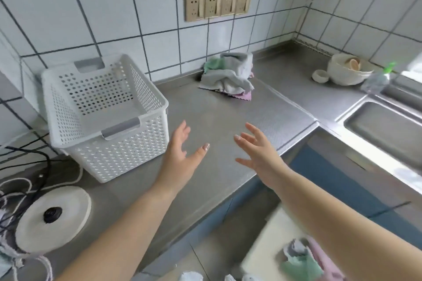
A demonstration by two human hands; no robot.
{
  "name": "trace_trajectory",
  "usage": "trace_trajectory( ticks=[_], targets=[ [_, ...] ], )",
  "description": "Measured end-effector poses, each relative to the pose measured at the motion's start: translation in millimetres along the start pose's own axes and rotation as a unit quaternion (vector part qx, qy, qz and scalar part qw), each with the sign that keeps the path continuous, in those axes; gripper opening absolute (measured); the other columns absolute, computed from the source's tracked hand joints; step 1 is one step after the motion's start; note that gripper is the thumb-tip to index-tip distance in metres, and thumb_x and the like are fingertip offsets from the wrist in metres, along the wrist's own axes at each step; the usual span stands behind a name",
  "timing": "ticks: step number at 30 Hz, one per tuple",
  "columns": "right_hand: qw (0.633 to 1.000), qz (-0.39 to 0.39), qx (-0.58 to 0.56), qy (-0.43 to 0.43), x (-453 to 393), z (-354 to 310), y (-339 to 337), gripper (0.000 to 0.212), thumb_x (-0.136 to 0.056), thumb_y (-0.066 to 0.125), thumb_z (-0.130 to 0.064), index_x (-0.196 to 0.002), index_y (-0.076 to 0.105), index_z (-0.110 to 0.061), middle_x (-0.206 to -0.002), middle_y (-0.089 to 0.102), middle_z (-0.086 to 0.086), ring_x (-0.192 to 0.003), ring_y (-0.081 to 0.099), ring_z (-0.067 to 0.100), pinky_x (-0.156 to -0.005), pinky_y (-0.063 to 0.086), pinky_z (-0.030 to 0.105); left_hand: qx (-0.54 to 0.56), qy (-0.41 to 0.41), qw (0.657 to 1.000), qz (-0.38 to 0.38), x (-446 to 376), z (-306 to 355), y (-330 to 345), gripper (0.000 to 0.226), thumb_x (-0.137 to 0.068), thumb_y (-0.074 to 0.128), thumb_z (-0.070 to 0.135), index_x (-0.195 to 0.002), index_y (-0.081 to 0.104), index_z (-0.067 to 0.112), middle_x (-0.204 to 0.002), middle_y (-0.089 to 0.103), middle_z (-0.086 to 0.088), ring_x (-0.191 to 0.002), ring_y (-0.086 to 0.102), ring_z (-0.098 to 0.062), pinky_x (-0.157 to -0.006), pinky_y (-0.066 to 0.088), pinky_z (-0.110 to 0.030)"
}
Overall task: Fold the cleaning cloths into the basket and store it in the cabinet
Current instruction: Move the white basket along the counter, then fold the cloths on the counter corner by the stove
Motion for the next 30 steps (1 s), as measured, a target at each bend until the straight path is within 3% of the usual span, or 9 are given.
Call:
trace_trajectory(
  ticks=[7, 11, 15, 18, 22, 26, 30],
  targets=[
    [0.982, 0.171, -0.079, -0.013, 125.9, 49.7, -38.4, 0.061, -0.088, 0.064, -0.025, -0.142, 0.035, -0.029, -0.141, 0.042, 0.002, -0.116, 0.051, 0.014, -0.101, 0.045, 0.047, 0.049, -0.045, 0.975, -0.211, 49.6, -19.4, 43.2, 0.057, -0.086, 0.064, 0.009, -0.137, 0.039, 0.011, -0.128, 0.052, -0.007, -0.108, 0.054, -0.014, -0.079, 0.046, -0.011],
    [0.964, 0.251, -0.088, -0.006, 214.8, 80.9, -43.9, 0.059, -0.090, 0.061, -0.024, -0.142, 0.033, -0.027, -0.139, 0.041, 0.002, -0.119, 0.048, 0.014, -0.099, 0.046, 0.043, 0.057, -0.052, 0.948, -0.309, 106.7, -19.7, 60.9, 0.061, -0.077, 0.074, 0.025, -0.129, 0.042, 0.021, -0.124, 0.054, -0.002, -0.107, 0.057, -0.012, -0.086, 0.044, -0.018],
    [0.939, 0.321, -0.119, -0.012, 304.6, 110.2, -58.5, 0.066, -0.087, 0.064, -0.027, -0.144, 0.031, -0.026, -0.145, 0.037, 0.006, -0.126, 0.046, 0.021, -0.100, 0.047, 0.044, 0.039, -0.046, 0.917, -0.394, 178.7, -9.3, 91.5, 0.054, -0.085, 0.067, 0.018, -0.133, 0.042, 0.019, -0.125, 0.055, 0.000, -0.110, 0.057, -0.011, -0.086, 0.047, -0.019],
    [0.914, 0.372, -0.158, -0.017, 363.8, 129.2, -70.4, 0.063, -0.086, 0.064, -0.025, -0.141, 0.034, -0.026, -0.144, 0.038, 0.007, -0.127, 0.045, 0.021, -0.101, 0.046, 0.047, 0.022, -0.034, 0.888, -0.459, 231.7, -1.7, 113.0, 0.056, -0.080, 0.069, 0.029, -0.130, 0.042, 0.029, -0.126, 0.055, 0.005, -0.114, 0.056, -0.009, -0.091, 0.046, -0.027],
    [0.880, 0.442, -0.173, -0.023, 452.3, 156.8, -87.3, 0.062, -0.089, 0.062, -0.024, -0.143, 0.032, -0.025, -0.145, 0.038, 0.006, -0.125, 0.044, 0.017, -0.098, 0.047, 0.045, 0.003, -0.006, 0.849, -0.528, 309.8, 15.3, 140.8, 0.061, -0.083, 0.068, 0.027, -0.137, 0.040, 0.021, -0.128, 0.056, 0.003, -0.109, 0.056, -0.002, -0.092, 0.047, -0.026],
    [0.853, 0.490, -0.177, -0.033, 547.0, 179.6, -106.8, 0.065, -0.088, 0.063, -0.027, -0.145, 0.031, -0.024, -0.146, 0.037, 0.006, -0.121, 0.045, 0.015, -0.100, 0.046, 0.045, -0.014, 0.010, 0.814, -0.581, 396.2, 32.8, 170.0, 0.074, -0.074, 0.070, 0.041, -0.138, 0.039, 0.025, -0.131, 0.054, 0.002, -0.117, 0.055, -0.014, -0.102, 0.044, -0.040],
    [0.835, 0.521, -0.173, -0.037, 652.6, 209.2, -128.2, 0.064, -0.088, 0.063, -0.028, -0.144, 0.031, -0.026, -0.147, 0.035, 0.005, -0.120, 0.045, 0.013, -0.102, 0.044, 0.048, 0.000, 0.024, 0.803, -0.596, 501.4, 42.7, 197.5, 0.059, -0.085, 0.067, 0.028, -0.137, 0.040, 0.024, -0.131, 0.055, 0.002, -0.112, 0.056, -0.008, -0.095, 0.046, -0.028]
  ],
)
Point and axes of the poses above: each hand's wrist, its own x-axis away from the middle knuckle, its own y-axis out of the palm, z = x × y, the point moved 7 cm from there along -x, towards the middle knuckle
